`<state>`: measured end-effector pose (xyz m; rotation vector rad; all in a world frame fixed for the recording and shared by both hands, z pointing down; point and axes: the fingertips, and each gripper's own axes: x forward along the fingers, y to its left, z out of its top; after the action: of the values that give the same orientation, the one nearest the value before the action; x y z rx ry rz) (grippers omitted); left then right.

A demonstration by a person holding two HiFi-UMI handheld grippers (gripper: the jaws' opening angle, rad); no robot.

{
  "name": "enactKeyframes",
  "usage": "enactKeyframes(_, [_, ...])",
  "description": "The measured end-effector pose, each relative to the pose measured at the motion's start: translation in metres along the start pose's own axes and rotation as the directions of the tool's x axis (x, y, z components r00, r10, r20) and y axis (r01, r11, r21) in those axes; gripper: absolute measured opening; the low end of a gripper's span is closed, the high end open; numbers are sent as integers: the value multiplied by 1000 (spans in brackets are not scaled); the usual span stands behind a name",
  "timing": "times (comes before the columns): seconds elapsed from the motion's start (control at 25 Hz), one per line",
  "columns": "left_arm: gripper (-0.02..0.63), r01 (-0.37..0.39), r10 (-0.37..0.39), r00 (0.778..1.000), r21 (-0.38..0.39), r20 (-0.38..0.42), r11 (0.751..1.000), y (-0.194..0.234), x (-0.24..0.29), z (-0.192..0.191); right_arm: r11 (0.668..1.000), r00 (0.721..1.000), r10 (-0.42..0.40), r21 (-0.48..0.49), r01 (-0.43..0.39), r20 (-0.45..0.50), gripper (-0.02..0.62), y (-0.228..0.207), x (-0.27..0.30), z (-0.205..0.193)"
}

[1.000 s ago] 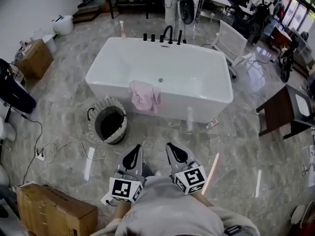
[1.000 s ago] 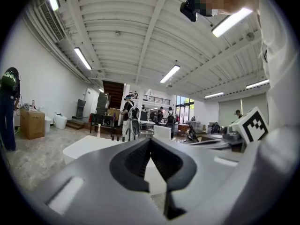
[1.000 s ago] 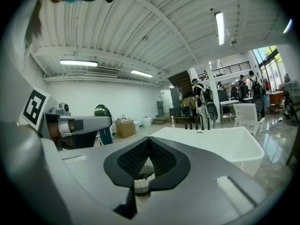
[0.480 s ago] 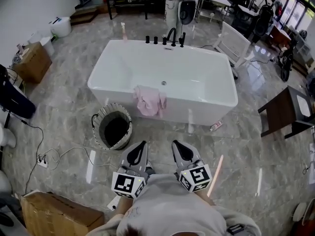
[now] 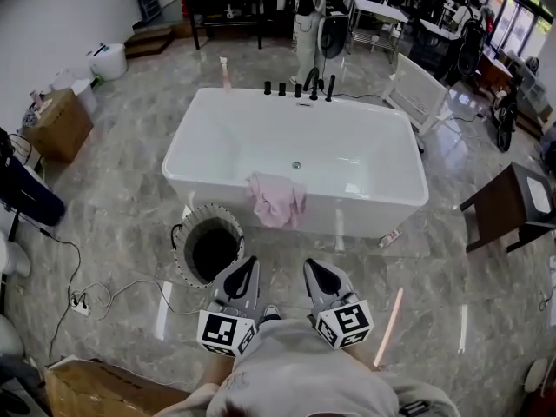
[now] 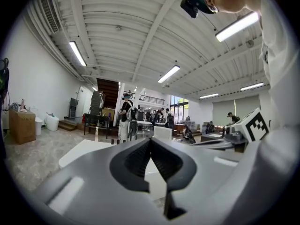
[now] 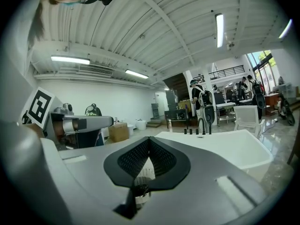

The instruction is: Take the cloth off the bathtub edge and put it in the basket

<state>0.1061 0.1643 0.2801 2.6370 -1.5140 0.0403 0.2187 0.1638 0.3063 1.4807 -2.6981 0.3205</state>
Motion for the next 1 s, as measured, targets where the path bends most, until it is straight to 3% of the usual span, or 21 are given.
enactKeyframes(0.64, [9, 63, -66, 997, -60, -44, 996, 13, 31, -25, 997, 997, -64, 31, 65, -44, -2, -19, 21, -22])
enactKeyframes(1.0, [9, 40, -42, 999, -71, -29, 997, 21, 82, -10, 999, 997, -8, 39, 11, -81, -2, -57, 59, -8])
